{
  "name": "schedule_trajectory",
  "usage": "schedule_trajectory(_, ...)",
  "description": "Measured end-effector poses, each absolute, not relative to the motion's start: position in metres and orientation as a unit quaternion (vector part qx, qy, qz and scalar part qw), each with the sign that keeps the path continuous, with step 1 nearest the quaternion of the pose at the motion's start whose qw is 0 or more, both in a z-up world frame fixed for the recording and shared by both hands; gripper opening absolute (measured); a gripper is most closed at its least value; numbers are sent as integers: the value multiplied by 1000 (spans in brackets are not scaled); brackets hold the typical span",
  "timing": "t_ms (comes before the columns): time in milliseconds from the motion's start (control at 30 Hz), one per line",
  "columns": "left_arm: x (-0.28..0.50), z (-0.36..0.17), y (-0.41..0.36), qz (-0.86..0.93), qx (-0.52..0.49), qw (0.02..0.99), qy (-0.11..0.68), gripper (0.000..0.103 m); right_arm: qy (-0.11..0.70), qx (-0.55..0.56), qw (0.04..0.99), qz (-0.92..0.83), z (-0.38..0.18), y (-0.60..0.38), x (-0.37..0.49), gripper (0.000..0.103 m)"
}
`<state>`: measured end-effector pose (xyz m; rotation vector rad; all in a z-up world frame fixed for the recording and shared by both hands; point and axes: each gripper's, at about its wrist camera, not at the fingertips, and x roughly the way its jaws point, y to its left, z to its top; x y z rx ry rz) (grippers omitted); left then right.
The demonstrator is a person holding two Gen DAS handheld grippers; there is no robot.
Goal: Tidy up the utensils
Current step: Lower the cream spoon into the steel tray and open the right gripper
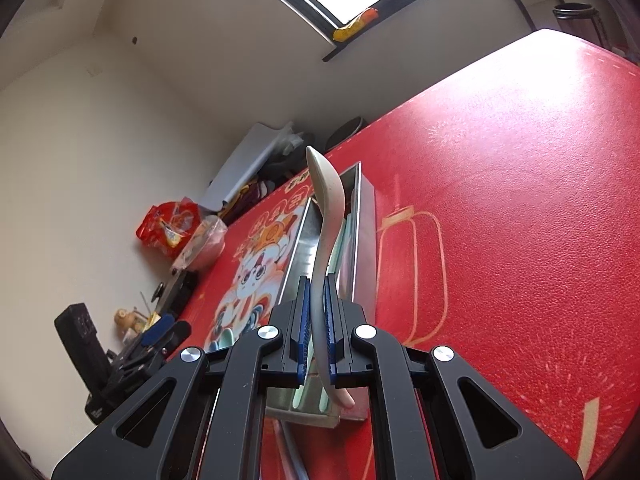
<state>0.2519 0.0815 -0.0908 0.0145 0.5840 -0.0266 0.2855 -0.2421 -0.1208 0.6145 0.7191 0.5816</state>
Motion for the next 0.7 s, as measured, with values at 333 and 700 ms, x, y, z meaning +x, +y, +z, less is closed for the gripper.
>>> schedule_trajectory(333,248,-97,114,-26,-65,962,262,97,368,278,855,236,-108,-217,290,7)
schedule_trajectory(700,241,-99,116,-17,-80,963,257,97,443,246,838,204,-99,-167,332,7)
